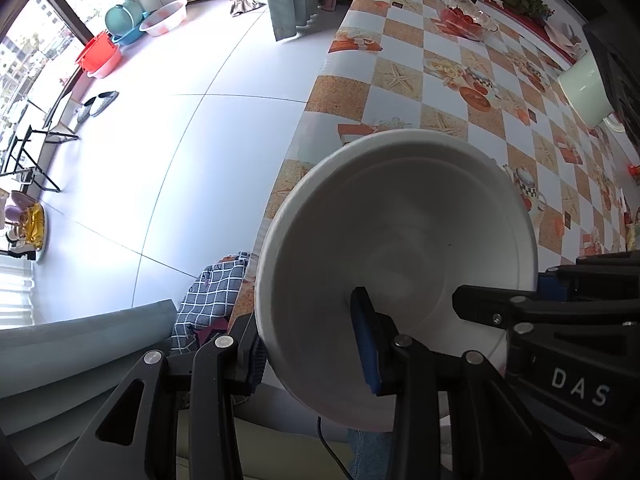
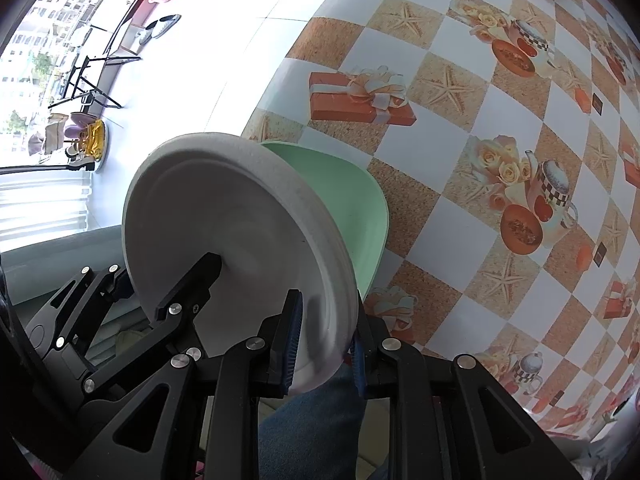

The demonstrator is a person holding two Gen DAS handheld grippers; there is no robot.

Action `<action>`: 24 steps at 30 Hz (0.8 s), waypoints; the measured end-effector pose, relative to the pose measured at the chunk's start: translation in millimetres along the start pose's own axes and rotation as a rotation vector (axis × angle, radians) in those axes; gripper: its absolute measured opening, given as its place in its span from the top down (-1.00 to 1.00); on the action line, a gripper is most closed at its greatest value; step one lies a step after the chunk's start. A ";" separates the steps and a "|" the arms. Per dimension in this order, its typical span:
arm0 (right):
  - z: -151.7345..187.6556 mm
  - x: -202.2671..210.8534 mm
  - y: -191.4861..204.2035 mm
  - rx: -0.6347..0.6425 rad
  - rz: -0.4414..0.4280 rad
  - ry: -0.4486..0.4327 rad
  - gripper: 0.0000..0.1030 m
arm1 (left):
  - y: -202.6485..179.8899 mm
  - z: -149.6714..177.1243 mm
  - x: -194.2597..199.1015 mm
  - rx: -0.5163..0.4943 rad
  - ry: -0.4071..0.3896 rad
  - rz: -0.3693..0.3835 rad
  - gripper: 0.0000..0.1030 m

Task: Organize plates and bowls
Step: 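Carry the white bowl stack with both tools over the green plate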

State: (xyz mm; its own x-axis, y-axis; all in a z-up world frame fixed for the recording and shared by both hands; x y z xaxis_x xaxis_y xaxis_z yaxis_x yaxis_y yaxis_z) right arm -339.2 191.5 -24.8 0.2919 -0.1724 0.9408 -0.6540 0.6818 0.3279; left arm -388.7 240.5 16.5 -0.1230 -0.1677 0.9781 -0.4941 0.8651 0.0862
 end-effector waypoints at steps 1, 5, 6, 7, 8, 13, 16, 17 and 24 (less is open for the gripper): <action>0.0 -0.3 0.2 0.000 0.000 0.001 0.52 | 0.5 0.3 -0.3 0.000 0.001 -0.001 0.22; -0.6 -1.1 0.0 -0.001 0.000 0.003 0.52 | 0.7 0.3 -1.4 0.000 0.004 -0.003 0.22; -0.7 -1.5 -0.1 -0.001 -0.001 0.004 0.52 | 0.8 0.2 -1.7 0.000 0.005 -0.004 0.22; -0.5 -1.2 0.1 -0.001 -0.001 0.004 0.52 | 0.8 0.1 -1.7 0.000 0.005 -0.004 0.22; -0.5 -1.1 0.1 -0.001 0.000 0.005 0.52 | 0.8 0.1 -1.7 0.000 0.005 -0.004 0.22; -1.0 -2.8 0.2 -0.002 0.001 0.011 0.52 | 1.5 0.3 -3.1 0.002 0.008 -0.004 0.22; -0.9 -4.4 -0.1 -0.005 0.002 0.014 0.52 | 1.4 0.5 -4.9 0.001 0.012 -0.003 0.22; -1.0 -4.6 -0.3 -0.006 0.002 0.016 0.52 | 1.1 0.5 -5.2 -0.001 0.012 -0.004 0.22; -0.9 -6.3 -1.6 -0.013 0.003 0.021 0.52 | -0.2 0.1 -6.1 -0.009 0.016 -0.006 0.22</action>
State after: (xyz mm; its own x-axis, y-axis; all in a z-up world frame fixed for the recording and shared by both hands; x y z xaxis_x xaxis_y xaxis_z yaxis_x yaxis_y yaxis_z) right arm -339.3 192.2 -31.3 0.3045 -0.1551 0.9398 -0.6459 0.6915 0.3234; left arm -388.0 241.3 10.5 -0.1061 -0.1658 0.9804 -0.4875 0.8680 0.0940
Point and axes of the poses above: each gripper's, at about its wrist camera, not at the fingertips, and x roughly against the way its jaws point, y to its left, z to its underside, the point moved 7 cm from there along -x, roughly the way its jaws point, and after that the axes turned 1 degree about -z, right-handed, at the moved point
